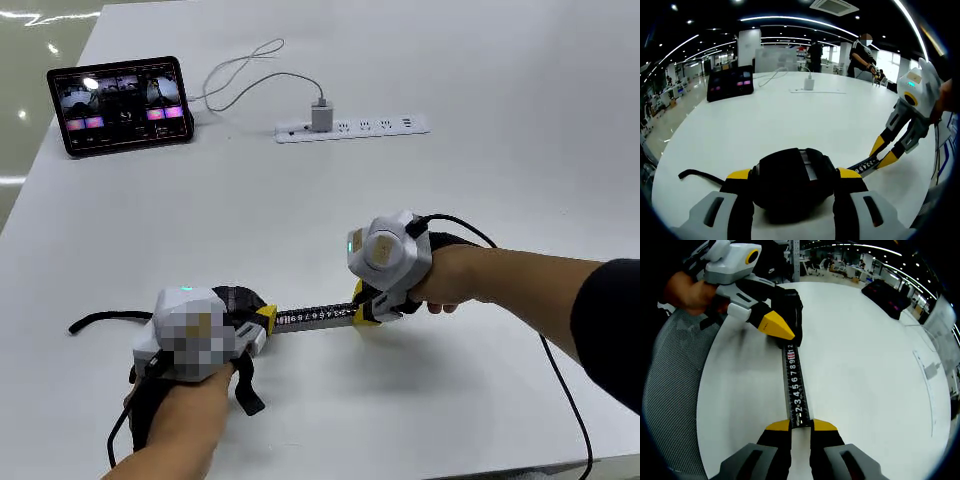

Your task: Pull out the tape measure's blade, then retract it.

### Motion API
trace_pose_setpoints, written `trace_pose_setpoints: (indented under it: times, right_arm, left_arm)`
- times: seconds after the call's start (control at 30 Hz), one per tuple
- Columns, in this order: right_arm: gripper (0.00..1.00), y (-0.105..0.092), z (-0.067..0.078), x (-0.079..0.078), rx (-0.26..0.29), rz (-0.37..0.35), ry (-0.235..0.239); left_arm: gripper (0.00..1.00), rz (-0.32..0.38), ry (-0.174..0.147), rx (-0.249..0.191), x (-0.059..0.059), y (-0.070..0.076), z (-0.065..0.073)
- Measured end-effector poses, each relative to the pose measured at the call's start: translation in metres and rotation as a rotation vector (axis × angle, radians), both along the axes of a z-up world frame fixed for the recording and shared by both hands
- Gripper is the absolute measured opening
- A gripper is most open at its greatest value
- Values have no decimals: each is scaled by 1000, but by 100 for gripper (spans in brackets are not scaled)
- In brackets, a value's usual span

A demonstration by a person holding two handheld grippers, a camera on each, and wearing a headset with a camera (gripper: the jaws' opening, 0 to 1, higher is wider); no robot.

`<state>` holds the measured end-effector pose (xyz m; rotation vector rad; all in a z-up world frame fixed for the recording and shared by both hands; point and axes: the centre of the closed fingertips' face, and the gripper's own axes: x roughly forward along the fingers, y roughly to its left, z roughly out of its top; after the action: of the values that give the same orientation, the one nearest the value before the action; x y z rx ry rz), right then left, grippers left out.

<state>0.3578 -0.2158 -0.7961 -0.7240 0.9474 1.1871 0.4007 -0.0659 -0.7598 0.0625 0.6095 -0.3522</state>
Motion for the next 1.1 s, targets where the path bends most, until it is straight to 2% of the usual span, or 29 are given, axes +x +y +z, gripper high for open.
trace_pose_setpoints:
  times: [0.23, 0.73, 1.1]
  right_arm:
    - [9, 2, 0, 0, 5, 5, -3]
    - [9, 3, 1, 0, 32, -12, 4]
    - [9, 14, 2, 2, 50, -13, 3]
  left_arm:
    - [60, 0, 1, -1, 0, 0, 0]
    - [59, -9, 4, -35, 0, 1, 2]
    - [59, -16, 4, -40, 0, 1, 2]
